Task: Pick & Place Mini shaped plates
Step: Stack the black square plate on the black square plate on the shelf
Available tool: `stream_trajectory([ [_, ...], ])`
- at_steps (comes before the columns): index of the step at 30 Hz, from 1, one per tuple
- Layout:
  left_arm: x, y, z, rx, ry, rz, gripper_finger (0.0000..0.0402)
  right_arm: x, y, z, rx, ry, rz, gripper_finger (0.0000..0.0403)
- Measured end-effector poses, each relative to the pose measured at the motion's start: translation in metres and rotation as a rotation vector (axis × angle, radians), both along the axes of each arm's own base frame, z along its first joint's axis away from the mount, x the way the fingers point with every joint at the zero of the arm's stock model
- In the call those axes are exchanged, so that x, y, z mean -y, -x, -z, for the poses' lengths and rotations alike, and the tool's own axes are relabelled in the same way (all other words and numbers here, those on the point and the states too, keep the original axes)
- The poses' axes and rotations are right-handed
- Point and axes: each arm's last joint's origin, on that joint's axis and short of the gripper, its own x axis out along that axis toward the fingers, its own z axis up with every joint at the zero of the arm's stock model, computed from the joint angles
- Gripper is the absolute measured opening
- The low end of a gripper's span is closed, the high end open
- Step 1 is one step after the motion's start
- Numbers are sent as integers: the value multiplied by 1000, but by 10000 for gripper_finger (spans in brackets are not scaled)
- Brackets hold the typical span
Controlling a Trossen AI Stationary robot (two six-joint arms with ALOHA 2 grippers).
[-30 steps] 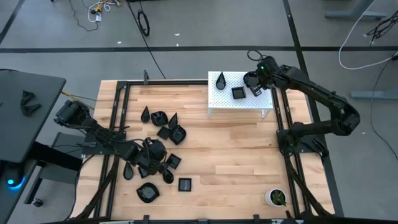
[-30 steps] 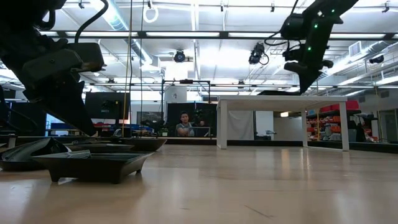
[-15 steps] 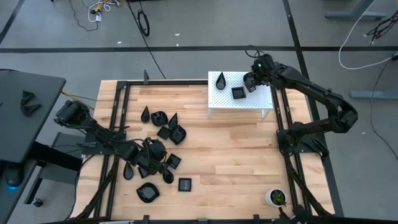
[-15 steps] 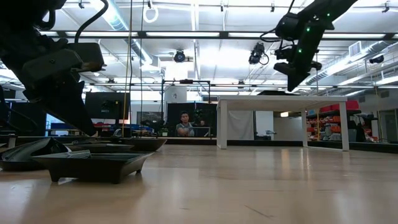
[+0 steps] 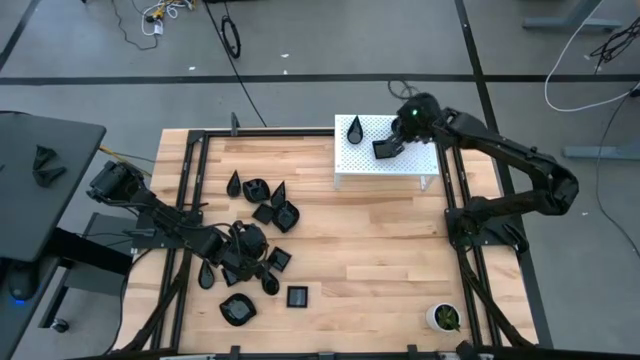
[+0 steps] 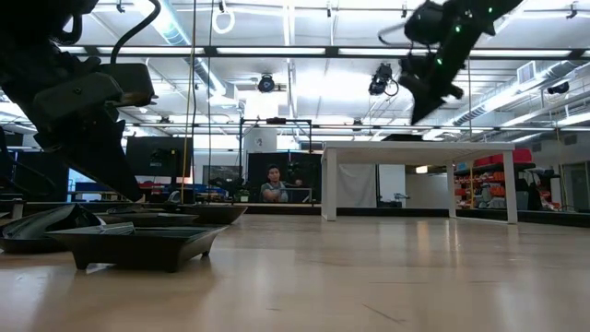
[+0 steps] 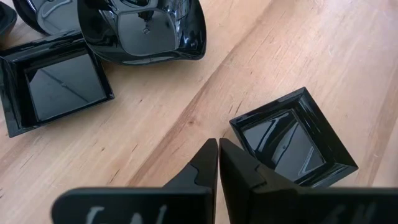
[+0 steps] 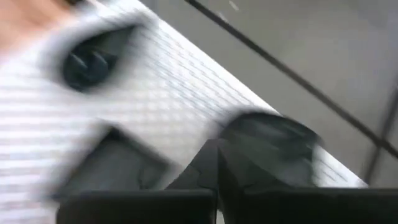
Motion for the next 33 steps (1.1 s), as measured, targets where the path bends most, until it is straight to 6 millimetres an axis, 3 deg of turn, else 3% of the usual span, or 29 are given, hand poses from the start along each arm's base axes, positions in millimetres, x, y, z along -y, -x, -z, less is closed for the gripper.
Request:
stream_trajectory([
  [4,0,0,0,0,0,0,18,-42,-34,-10,124,43,-181,1],
  [10,0,-1,0,11,7,0,18,-139,-92,-4,286,21,-550,1],
  [14,1,-1,-1,13,7,0,18,-207,-130,22,362,-13,-769,0],
  [17,0,-1,-1,13,8,-1,18,-242,-156,52,424,-123,-868,0],
  [21,0,-1,-1,16,2,-4,18,-268,-195,88,394,-309,-942,7],
  [26,0,-1,-1,19,-5,-8,18,-281,-237,120,197,-434,-997,56],
  [30,0,-1,-1,19,-5,-5,18,-279,-256,139,43,-412,-1010,111],
  [33,1,-1,-1,14,-1,4,18,-278,-262,147,37,-443,-1034,146],
])
